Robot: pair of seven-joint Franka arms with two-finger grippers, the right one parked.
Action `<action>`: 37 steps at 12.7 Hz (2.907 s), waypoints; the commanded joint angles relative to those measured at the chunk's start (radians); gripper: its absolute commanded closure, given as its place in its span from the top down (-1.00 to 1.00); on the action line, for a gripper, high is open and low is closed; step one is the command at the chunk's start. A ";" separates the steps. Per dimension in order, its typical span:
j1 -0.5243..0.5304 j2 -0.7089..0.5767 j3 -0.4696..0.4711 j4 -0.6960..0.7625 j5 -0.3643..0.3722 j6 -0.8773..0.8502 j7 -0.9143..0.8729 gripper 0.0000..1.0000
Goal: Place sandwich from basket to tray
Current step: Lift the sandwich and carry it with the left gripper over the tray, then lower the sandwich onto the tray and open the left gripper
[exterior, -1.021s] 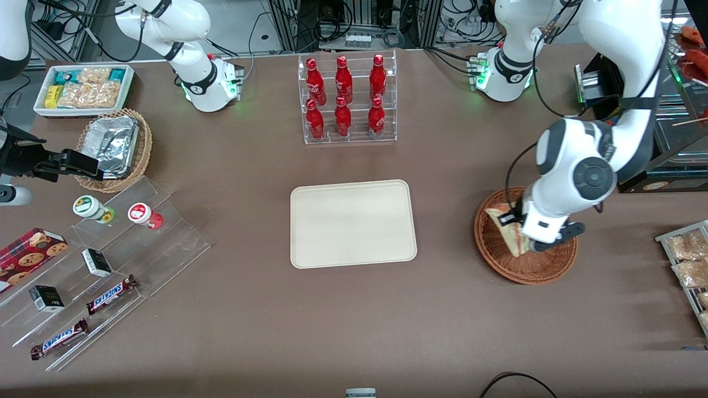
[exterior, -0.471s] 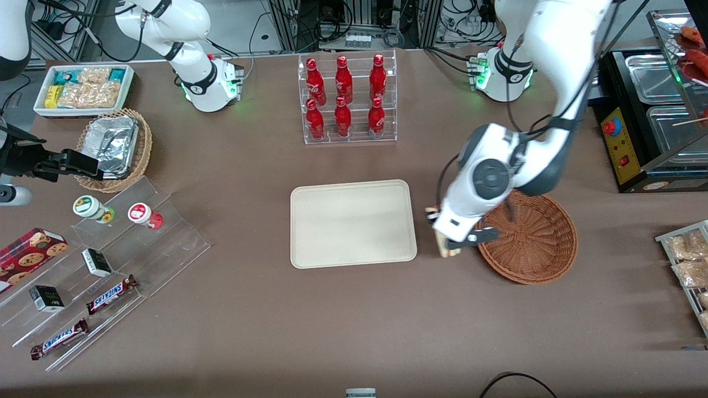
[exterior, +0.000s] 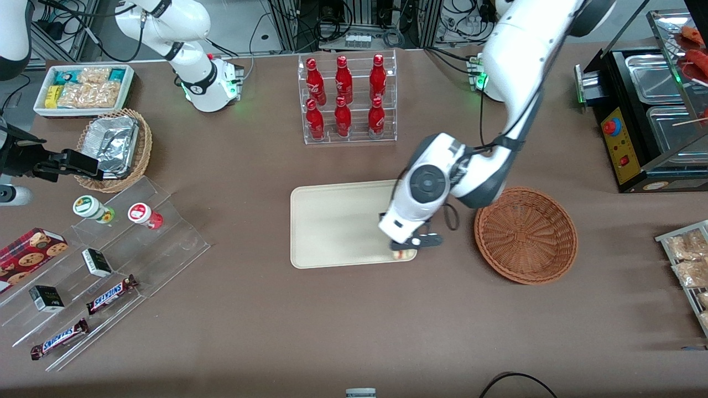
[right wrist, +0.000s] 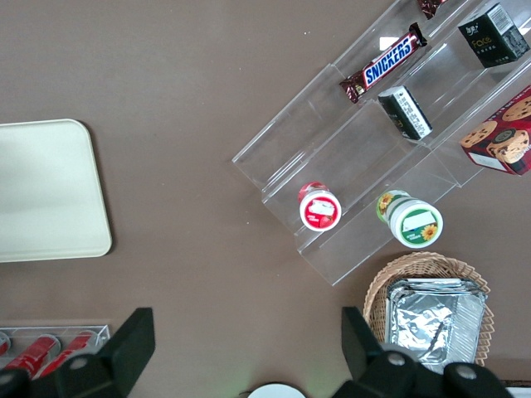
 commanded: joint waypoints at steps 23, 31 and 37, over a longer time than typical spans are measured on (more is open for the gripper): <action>-0.183 0.201 0.015 0.212 0.077 -0.065 -0.193 1.00; -0.174 0.157 0.017 0.285 0.077 -0.172 -0.193 1.00; -0.061 0.069 0.006 0.358 0.046 -0.295 -0.132 1.00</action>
